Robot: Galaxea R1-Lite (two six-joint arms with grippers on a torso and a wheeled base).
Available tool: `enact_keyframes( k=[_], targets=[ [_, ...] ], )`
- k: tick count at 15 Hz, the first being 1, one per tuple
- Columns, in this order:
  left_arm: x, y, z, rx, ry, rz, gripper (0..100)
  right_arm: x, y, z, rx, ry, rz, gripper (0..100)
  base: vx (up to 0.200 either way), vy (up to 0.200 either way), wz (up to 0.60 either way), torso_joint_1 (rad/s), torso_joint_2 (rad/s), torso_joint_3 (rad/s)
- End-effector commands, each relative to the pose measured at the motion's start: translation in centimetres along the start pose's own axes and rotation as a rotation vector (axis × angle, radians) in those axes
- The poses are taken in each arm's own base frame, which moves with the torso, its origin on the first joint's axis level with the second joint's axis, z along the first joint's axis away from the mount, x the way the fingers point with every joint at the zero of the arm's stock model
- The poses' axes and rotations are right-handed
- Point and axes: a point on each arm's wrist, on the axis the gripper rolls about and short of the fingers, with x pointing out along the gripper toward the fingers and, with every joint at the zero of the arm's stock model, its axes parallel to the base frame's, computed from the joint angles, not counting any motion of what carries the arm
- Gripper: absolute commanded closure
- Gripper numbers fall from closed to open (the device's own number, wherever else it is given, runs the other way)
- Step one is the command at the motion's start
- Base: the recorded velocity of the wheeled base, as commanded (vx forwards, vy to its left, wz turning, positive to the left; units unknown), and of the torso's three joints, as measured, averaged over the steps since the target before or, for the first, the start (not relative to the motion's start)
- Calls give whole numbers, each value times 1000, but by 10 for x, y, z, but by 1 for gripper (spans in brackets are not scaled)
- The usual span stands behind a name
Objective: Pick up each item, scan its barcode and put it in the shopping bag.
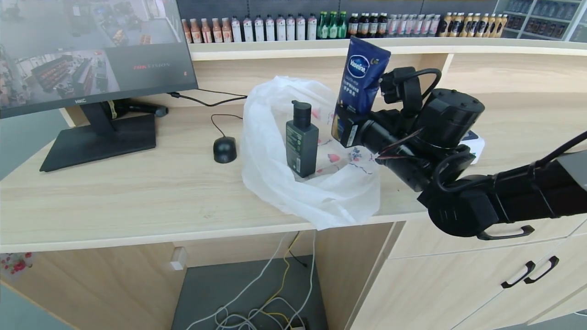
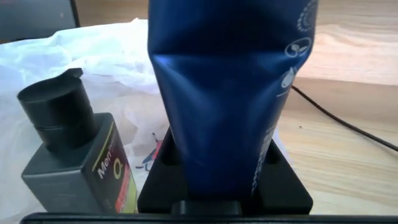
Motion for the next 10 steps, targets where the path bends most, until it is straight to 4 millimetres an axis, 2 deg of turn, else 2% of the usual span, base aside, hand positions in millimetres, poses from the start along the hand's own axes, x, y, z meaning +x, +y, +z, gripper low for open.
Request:
enact_keyframes(
  k=[1, 10],
  targets=[
    [0, 0, 0, 0, -1, 1, 0, 2, 2, -6, -55, 7, 44, 100, 0, 0, 0, 0, 0, 0],
    [0, 0, 0, 0, -1, 1, 0, 8, -2, -15, -64, 32, 36, 100, 0, 0, 0, 0, 0, 0]
  ],
)
